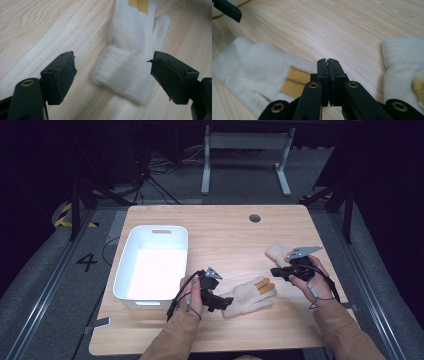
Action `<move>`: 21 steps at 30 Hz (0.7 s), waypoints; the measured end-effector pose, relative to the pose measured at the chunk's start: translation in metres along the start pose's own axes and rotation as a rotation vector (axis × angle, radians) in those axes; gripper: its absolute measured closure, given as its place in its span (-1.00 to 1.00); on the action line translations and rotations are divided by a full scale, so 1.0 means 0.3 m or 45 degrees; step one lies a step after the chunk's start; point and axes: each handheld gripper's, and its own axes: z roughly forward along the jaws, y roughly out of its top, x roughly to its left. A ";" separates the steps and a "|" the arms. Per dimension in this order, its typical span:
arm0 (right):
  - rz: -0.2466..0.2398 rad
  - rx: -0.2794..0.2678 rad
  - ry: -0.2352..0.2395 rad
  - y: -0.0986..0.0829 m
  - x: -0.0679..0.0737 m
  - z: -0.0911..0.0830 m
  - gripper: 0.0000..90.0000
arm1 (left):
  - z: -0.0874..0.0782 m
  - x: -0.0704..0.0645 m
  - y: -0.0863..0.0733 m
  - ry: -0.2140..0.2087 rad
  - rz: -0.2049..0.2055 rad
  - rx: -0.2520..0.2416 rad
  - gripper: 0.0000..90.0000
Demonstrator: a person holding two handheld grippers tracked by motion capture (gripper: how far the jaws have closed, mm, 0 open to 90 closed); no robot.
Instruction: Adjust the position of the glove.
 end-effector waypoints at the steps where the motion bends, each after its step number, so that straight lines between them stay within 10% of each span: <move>1: -0.001 -0.002 0.000 0.002 0.003 0.003 0.98 | -0.001 -0.002 0.002 -0.004 0.006 -0.007 -0.54; 21: -0.059 0.031 0.077 0.052 0.064 0.144 0.97 | -0.033 -0.018 -0.003 0.082 0.009 0.005 -0.53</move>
